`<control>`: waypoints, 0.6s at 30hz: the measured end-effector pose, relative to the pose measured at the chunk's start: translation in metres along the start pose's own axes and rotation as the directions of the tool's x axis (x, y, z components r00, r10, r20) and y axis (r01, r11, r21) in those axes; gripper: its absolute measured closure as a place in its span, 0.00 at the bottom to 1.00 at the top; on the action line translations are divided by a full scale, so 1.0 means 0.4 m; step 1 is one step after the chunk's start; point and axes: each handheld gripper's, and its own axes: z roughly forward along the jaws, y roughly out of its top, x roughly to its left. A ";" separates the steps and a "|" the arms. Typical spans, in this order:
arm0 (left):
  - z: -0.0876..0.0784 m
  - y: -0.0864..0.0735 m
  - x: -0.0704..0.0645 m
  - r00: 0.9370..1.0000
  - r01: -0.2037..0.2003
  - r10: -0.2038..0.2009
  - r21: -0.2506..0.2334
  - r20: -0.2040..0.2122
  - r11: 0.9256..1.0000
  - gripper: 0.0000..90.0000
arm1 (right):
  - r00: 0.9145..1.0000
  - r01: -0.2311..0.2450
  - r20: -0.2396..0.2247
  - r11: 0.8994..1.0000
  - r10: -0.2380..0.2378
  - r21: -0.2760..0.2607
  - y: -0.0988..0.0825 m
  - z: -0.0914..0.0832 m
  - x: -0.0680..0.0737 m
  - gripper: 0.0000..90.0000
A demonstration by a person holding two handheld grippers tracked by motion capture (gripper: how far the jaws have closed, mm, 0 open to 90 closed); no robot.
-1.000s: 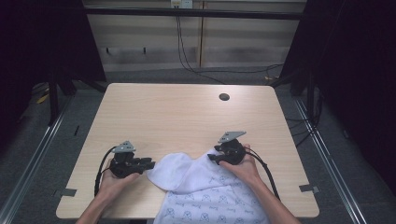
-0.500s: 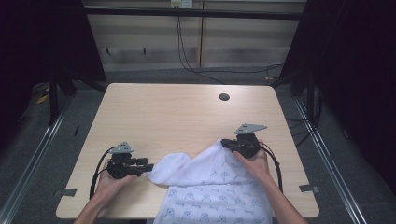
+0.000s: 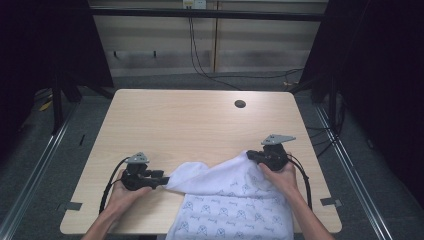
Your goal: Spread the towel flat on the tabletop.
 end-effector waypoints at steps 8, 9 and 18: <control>-0.004 0.003 -0.023 1.000 -0.016 0.016 0.008 0.003 1.000 0.99 | 1.000 -0.007 -0.003 1.000 0.007 -0.016 -0.003 -0.023 -0.004 0.97; -0.016 0.005 -0.022 1.000 -0.003 0.003 -0.021 0.019 1.000 0.99 | 1.000 -0.013 -0.005 1.000 0.013 -0.028 -0.002 -0.033 -0.003 0.97; -0.173 0.082 -0.009 0.996 0.075 -0.057 -0.338 0.063 0.938 0.99 | 1.000 -0.026 -0.002 0.982 0.026 -0.188 0.046 -0.148 -0.016 0.97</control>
